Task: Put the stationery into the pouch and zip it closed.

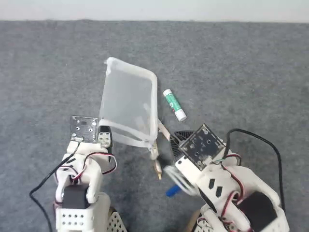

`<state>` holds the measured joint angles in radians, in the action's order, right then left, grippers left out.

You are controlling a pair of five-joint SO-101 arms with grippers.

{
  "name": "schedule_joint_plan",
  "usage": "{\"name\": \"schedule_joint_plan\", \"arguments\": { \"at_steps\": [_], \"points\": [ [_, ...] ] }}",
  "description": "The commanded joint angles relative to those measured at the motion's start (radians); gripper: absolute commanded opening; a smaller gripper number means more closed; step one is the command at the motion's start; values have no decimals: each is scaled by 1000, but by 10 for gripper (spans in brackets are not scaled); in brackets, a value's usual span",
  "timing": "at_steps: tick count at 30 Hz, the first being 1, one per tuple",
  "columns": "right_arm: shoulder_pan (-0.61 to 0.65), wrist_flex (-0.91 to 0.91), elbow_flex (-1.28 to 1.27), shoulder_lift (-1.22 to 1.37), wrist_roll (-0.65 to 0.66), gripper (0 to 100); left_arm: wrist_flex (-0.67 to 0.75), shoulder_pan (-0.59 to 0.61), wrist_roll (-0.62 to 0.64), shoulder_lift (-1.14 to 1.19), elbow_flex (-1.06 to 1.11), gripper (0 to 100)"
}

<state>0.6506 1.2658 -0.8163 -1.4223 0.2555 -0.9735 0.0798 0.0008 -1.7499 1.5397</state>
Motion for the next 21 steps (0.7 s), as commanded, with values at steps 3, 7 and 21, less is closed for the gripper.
{"name": "schedule_joint_plan", "arguments": {
  "at_steps": [3, 7, 21],
  "points": [
    [4, -2, 5, -1, -3, 24, -41, -5, -15, 0, -51, 9],
    [-12, -5, 0, 2, -8, 150, -63, -5, -15, 0, -74, 9],
    [-179, -229, -28, 386, -8, 152, -101, 72, 14, 0, -131, 9]
  ]
}}
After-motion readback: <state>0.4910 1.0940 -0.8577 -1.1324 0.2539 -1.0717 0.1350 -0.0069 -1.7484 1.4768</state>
